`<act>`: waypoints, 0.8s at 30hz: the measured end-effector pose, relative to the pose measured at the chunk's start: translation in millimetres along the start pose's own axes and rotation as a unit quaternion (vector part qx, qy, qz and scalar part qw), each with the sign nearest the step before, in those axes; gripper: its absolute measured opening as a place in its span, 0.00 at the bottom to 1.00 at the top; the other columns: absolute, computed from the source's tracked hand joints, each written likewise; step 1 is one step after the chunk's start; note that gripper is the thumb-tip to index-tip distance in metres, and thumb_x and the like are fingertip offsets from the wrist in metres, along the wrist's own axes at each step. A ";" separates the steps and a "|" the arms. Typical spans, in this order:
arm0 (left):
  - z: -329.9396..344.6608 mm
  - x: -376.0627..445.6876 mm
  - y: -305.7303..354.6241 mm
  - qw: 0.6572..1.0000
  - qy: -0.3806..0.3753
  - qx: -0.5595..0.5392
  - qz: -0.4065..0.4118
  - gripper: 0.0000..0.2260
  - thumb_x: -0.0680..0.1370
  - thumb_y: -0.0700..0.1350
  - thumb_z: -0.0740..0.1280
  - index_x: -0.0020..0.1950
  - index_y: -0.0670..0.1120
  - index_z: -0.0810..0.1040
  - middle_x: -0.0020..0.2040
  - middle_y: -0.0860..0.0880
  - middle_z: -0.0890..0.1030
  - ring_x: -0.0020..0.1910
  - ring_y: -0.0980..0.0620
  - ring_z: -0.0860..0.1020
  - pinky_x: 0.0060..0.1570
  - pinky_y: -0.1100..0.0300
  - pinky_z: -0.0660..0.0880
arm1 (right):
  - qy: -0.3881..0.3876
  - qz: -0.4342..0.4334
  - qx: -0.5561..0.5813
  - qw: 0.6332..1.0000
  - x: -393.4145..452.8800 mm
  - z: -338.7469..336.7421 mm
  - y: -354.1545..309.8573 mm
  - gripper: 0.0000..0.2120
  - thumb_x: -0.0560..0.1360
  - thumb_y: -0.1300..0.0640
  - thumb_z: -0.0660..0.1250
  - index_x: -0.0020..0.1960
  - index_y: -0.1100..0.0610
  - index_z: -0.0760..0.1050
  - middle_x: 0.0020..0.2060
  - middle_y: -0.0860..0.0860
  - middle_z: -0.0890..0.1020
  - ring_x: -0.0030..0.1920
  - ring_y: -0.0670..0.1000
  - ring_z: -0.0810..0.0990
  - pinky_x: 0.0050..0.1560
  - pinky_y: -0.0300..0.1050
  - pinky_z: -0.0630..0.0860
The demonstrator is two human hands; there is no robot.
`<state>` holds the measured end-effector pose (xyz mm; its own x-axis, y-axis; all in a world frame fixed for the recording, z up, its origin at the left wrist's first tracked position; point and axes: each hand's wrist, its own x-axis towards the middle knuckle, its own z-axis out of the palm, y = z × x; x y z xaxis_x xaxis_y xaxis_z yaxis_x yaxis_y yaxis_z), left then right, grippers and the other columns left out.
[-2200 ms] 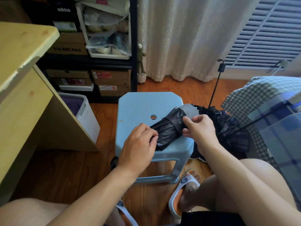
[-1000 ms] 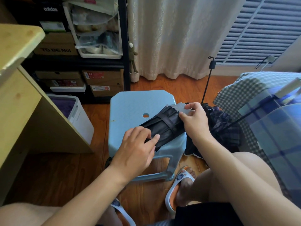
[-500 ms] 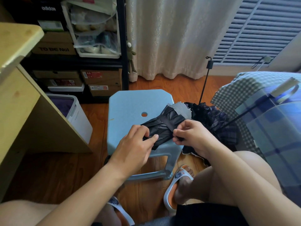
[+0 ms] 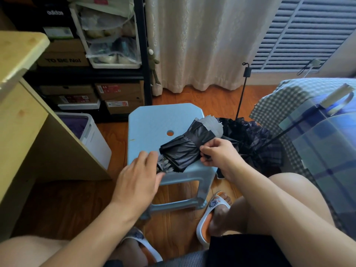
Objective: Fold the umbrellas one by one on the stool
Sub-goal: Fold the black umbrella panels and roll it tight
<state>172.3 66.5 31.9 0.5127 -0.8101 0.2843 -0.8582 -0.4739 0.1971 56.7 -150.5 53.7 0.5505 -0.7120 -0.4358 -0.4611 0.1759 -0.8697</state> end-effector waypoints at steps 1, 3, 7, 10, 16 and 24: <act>-1.2 0.5 -1.8 1.000 -0.004 0.002 -0.017 0.18 0.74 0.51 0.76 0.56 0.47 0.73 0.46 0.48 0.75 0.41 0.46 0.79 0.32 0.56 0.73 | -0.010 -0.003 0.008 1.000 -1.0 0.2 -1.5 0.04 0.79 0.63 0.71 0.46 0.61 0.77 0.36 0.56 0.82 0.33 0.50 0.81 0.37 0.44 0.81; 0.0 1.7 -3.2 0.999 0.002 0.011 -0.032 0.13 0.76 0.51 0.74 0.52 0.47 0.74 0.42 0.49 0.76 0.37 0.46 0.79 0.30 0.58 0.67 | -0.037 -0.008 0.040 0.998 -4.6 1.0 -5.5 0.04 0.80 0.63 0.70 0.47 0.61 0.77 0.36 0.55 0.82 0.33 0.49 0.80 0.38 0.44 0.80; 3.0 3.4 1.6 0.999 0.018 0.023 -0.031 0.09 0.76 0.45 0.74 0.48 0.45 0.75 0.38 0.47 0.78 0.35 0.45 0.78 0.28 0.56 0.69 | -0.047 -0.002 0.117 0.992 -11.7 -2.0 -7.4 0.06 0.80 0.66 0.70 0.46 0.60 0.74 0.34 0.55 0.81 0.31 0.49 0.79 0.35 0.41 0.79; 3.0 4.2 0.8 0.999 0.015 0.027 -0.028 0.07 0.78 0.45 0.72 0.46 0.45 0.75 0.37 0.47 0.77 0.35 0.45 0.77 0.28 0.54 0.70 | -0.023 0.013 0.126 0.992 -12.9 -7.1 -3.0 0.11 0.79 0.67 0.69 0.46 0.57 0.68 0.35 0.57 0.80 0.30 0.49 0.79 0.32 0.41 0.78; -0.2 14.4 -6.8 0.998 -0.046 -0.020 -0.050 0.05 0.84 0.47 0.62 0.52 0.46 0.73 0.42 0.48 0.79 0.41 0.44 0.78 0.35 0.52 0.71 | -0.013 0.010 0.124 0.992 -18.9 -10.1 4.2 0.11 0.80 0.67 0.68 0.46 0.57 0.68 0.35 0.57 0.80 0.30 0.49 0.79 0.32 0.40 0.78; -16.6 26.2 2.9 0.952 -0.188 -0.197 -0.142 0.19 0.76 0.65 0.68 0.56 0.58 0.64 0.48 0.53 0.79 0.46 0.49 0.80 0.45 0.50 0.77 | 0.031 -0.023 0.114 0.993 0.1 11.2 -0.8 0.04 0.80 0.63 0.70 0.48 0.61 0.76 0.36 0.56 0.82 0.34 0.50 0.81 0.38 0.42 0.80</act>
<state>183.6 49.6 55.5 0.6145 -0.7694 -0.1744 -0.5721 -0.5868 0.5731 65.0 -143.1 51.8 0.5204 -0.7621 -0.3853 -0.2636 0.2858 -0.9213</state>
